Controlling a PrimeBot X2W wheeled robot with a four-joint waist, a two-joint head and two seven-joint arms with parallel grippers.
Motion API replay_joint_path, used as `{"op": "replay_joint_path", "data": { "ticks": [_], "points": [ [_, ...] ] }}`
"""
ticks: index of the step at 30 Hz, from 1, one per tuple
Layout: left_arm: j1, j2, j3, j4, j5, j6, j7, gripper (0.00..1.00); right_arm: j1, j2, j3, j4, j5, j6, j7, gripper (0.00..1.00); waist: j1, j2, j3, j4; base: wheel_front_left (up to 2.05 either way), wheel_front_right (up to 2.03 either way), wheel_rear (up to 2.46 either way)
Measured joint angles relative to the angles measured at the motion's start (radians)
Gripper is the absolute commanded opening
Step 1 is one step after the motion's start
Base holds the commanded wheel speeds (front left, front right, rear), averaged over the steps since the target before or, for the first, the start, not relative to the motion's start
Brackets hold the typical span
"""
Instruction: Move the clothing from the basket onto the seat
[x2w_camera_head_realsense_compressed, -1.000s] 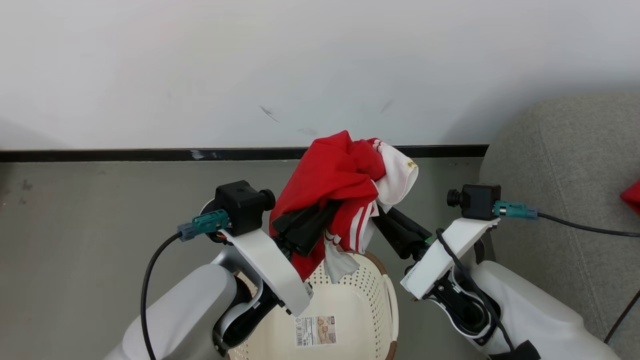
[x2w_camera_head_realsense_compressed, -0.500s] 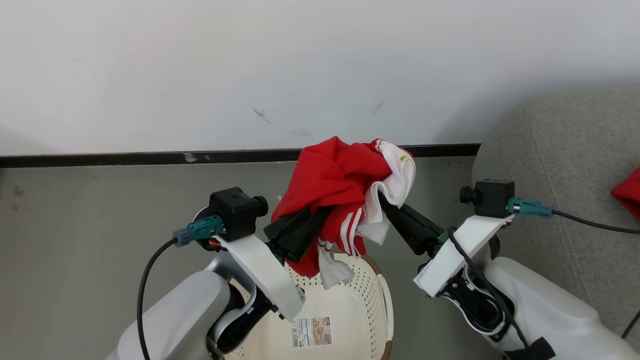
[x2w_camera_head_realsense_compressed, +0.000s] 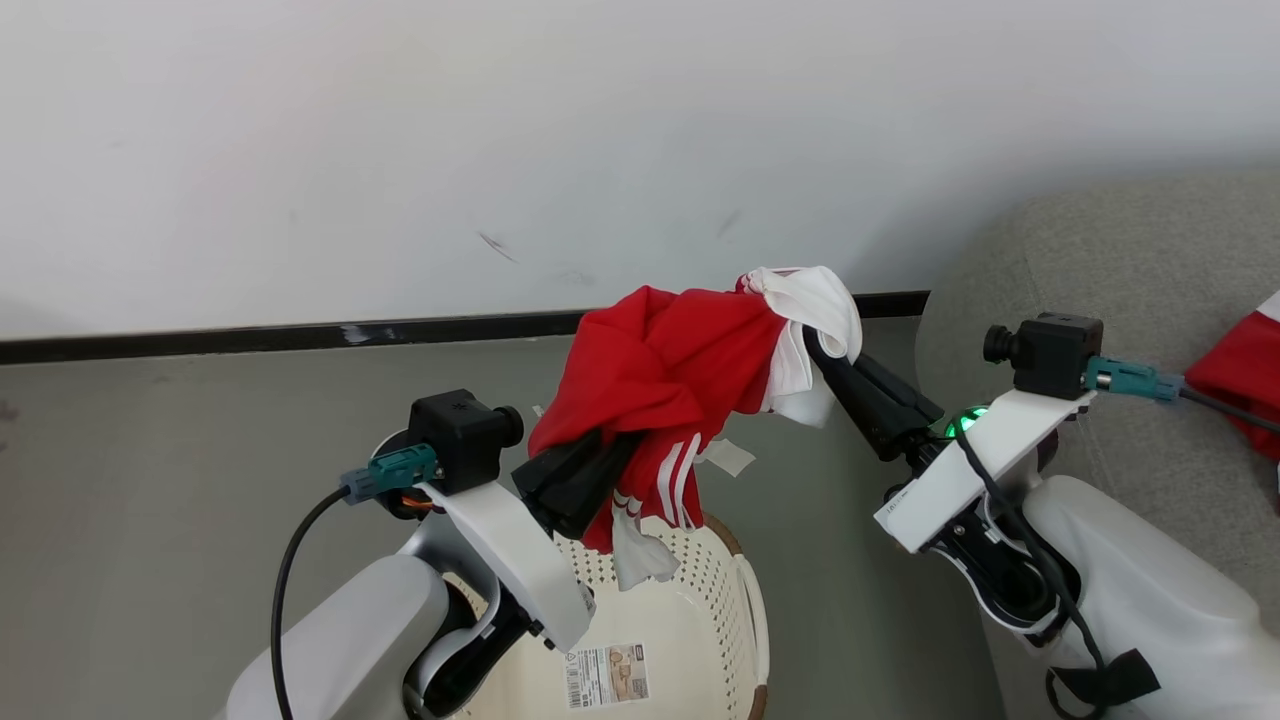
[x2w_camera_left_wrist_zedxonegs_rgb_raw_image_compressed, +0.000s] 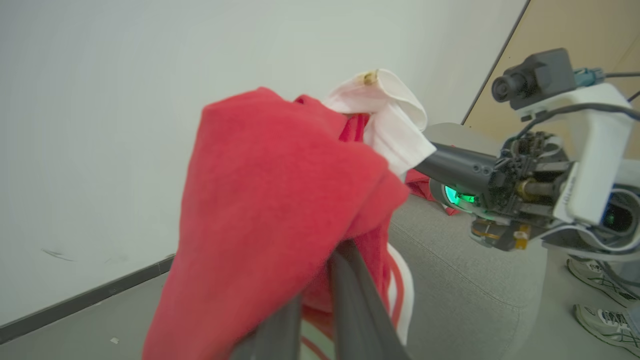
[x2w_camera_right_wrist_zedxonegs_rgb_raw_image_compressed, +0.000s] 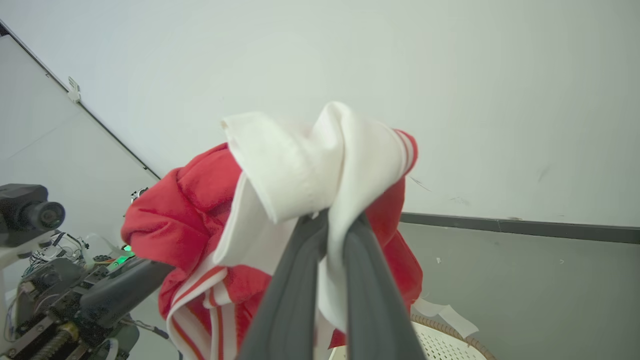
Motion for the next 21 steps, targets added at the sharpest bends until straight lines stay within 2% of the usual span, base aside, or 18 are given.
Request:
{"op": "replay_joint_path", "data": {
  "ticks": [5, 6, 7, 8, 9, 10, 11, 12, 21],
  "points": [
    [0.006, 0.001, -0.006, 0.002, 0.000, 0.003, 0.000, 0.00, 0.000, -0.020, -0.027, -0.027, -0.044, 0.000, 0.000, 0.00, 0.0000, 0.0000, -0.006, -0.018, 0.00, 0.00, 0.00],
    [0.008, 0.000, -0.007, 0.002, 0.000, 0.003, 0.000, 0.13, 0.000, -0.023, -0.030, -0.032, -0.053, 0.000, 0.000, 0.00, 0.0000, 0.0000, -0.007, -0.021, 0.00, 0.00, 0.00],
    [0.010, 0.000, -0.008, 0.002, 0.000, 0.003, 0.000, 0.34, 0.001, -0.026, -0.033, -0.036, -0.062, 0.000, 0.000, 0.00, 0.0000, 0.0000, -0.008, -0.025, 0.00, 0.00, 0.00],
    [0.013, -0.001, -0.008, 0.002, 0.000, 0.003, 0.000, 0.50, 0.001, -0.028, -0.037, -0.041, -0.069, 0.000, 0.000, 0.00, 0.0000, 0.0000, -0.009, -0.028, 0.00, 0.00, 0.00],
    [0.016, -0.001, -0.009, 0.002, 0.000, 0.003, 0.000, 0.85, 0.001, -0.030, -0.041, -0.048, -0.077, 0.000, 0.000, 0.00, 0.0000, 0.0000, -0.010, -0.032, 0.00, 0.00, 0.00],
    [0.018, 0.000, -0.011, 0.002, 0.001, 0.003, 0.000, 0.93, 0.001, -0.033, -0.050, -0.053, -0.087, 0.000, 0.000, 0.00, 0.0000, 0.0000, -0.012, -0.035, 0.00, 0.00, 0.00],
    [0.018, 0.001, -0.012, 0.004, 0.002, 0.003, 0.000, 0.93, 0.001, -0.037, -0.058, -0.057, -0.095, 0.000, 0.000, 0.00, 0.0000, 0.0000, -0.013, -0.039, 0.00, 0.00, 0.00],
    [0.018, 0.001, -0.011, 0.004, 0.002, 0.003, 0.000, 1.00, 0.001, -0.043, -0.065, -0.060, -0.104, 0.000, 0.000, 0.00, 0.0000, 0.0000, -0.014, -0.043, 0.00, 0.00, 0.00],
    [0.019, 0.003, -0.013, 0.004, 0.003, 0.012, 0.000, 1.00, 0.003, -0.093, -0.134, -0.090, -0.173, 0.000, 0.000, 0.00, 0.0000, 0.0000, -0.022, -0.076, 0.00, 0.00, 0.00]
  ]
}}
